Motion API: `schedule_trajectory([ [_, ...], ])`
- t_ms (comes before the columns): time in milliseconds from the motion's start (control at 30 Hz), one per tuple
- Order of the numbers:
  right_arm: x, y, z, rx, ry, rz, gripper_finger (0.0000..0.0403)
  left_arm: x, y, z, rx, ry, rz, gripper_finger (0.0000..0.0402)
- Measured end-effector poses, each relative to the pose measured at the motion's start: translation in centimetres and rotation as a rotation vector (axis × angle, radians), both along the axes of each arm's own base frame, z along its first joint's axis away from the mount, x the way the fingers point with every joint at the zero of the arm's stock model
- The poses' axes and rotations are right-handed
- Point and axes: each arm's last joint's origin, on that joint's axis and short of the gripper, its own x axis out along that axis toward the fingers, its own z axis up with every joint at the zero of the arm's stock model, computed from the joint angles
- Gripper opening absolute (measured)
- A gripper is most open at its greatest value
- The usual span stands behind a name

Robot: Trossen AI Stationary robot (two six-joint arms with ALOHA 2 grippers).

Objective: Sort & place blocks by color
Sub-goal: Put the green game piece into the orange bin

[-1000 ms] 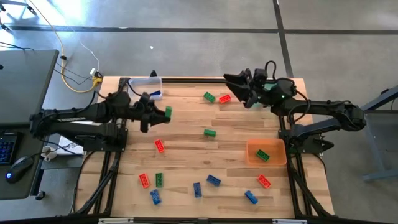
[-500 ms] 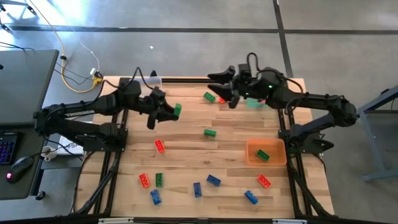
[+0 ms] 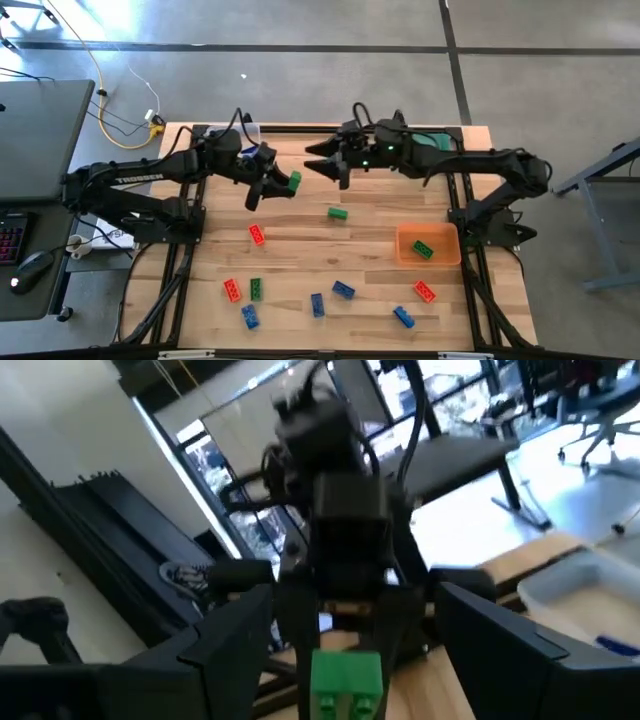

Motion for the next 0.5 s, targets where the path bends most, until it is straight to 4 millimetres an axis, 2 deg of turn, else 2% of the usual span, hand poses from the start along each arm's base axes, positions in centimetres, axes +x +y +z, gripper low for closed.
schedule_trajectory([
  [200,1.8,0.4,-2.3,0.014,0.057,0.035,0.0267,0.0,0.0,0.0,0.0,0.002,0.0,0.0108],
  [500,3.0,0.7,-3.8,0.054,0.076,0.054,0.0267,0.0,0.0,0.0,0.017,0.0,-0.003,0.0108],
])
